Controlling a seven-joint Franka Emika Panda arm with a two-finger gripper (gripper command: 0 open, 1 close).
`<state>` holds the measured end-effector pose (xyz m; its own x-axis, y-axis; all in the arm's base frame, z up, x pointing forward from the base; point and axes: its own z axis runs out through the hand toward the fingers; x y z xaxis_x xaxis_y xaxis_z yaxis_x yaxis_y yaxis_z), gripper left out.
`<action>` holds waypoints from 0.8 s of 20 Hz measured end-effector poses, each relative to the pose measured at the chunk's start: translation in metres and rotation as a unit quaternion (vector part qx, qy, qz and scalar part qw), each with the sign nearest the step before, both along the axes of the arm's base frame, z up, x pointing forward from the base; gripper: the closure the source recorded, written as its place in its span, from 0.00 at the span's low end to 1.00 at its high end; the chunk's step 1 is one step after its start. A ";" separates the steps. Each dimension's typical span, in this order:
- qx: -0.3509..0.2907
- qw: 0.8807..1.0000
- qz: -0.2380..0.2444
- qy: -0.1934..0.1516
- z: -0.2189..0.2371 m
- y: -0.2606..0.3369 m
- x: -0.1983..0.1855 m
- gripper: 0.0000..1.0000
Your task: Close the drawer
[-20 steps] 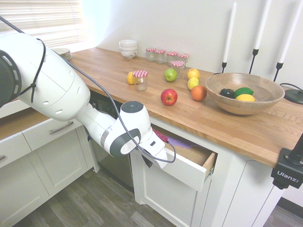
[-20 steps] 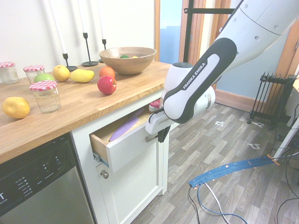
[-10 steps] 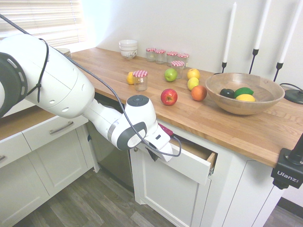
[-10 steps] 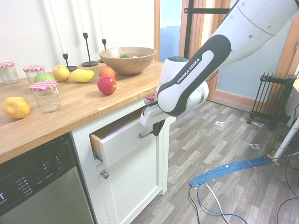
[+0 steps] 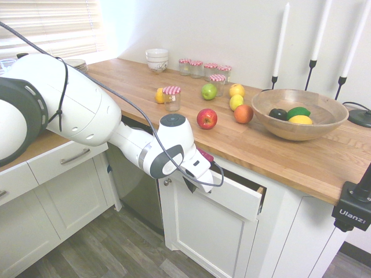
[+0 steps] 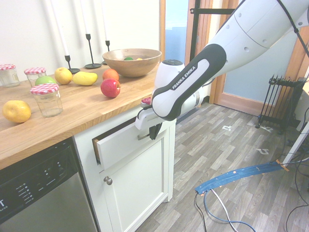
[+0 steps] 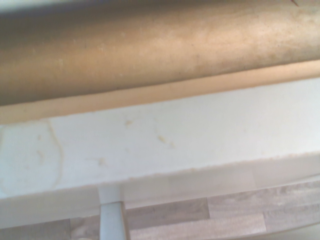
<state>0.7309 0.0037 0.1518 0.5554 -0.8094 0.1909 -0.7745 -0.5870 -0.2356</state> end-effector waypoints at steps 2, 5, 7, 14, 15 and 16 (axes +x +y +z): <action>-0.001 1.000 0.000 -0.003 0.001 0.000 0.004 1.00; -0.002 1.000 -0.001 0.001 0.001 0.000 0.006 1.00; -0.001 1.000 -0.002 0.002 0.002 -0.001 0.007 1.00; -0.003 1.000 -0.001 -0.012 0.006 0.000 0.009 1.00; -0.003 1.000 0.000 -0.024 0.010 0.002 0.011 1.00; -0.003 0.999 0.001 -0.033 0.014 0.003 0.013 1.00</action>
